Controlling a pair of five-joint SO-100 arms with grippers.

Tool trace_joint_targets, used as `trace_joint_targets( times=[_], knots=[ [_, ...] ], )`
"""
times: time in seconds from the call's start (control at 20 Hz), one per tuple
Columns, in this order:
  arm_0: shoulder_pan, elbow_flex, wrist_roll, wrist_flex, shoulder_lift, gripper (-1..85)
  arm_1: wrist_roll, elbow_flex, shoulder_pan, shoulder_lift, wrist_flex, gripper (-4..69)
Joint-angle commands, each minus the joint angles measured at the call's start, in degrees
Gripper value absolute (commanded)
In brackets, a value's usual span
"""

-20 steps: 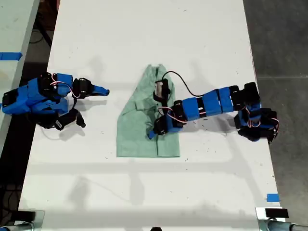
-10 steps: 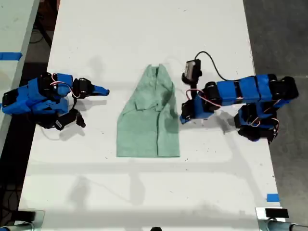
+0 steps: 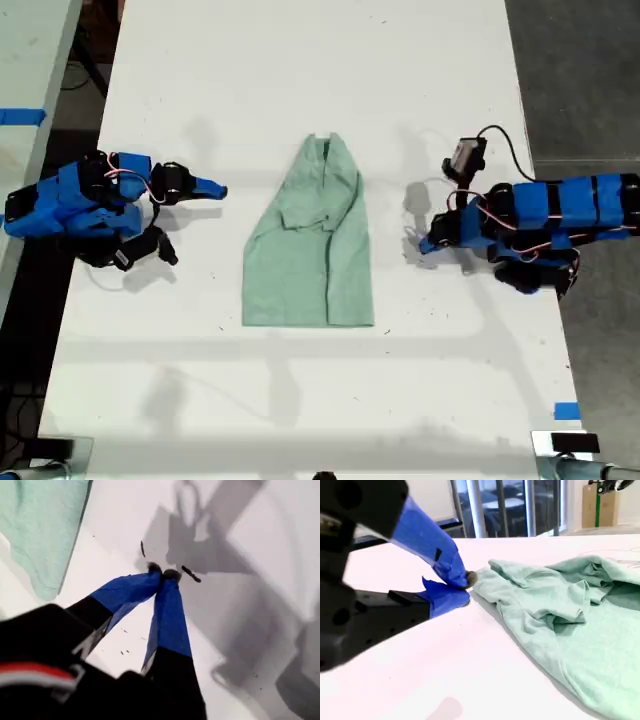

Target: Fold t shirt

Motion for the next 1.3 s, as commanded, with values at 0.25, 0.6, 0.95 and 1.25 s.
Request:
trace_joint_targets(
  times=[0.25,0.6,0.95,1.25],
  knots=[
    [0.35,0.35,-1.05,-0.18,0.35,-0.1,-4.04,17.84,3.16,35.42,4.13,1.3],
    [0.0,0.35,-0.88,-0.09,0.35,-0.1,-3.6,18.81,4.75,40.87,9.76,1.4],
    [0.0,0.35,-0.97,-0.09,0.35,-0.1,-2.99,18.72,4.92,40.87,10.11,1.4],
    [0.09,0.35,-0.97,-0.09,0.35,-0.1,-3.25,18.72,4.92,40.87,10.37,1.4]
  ],
)
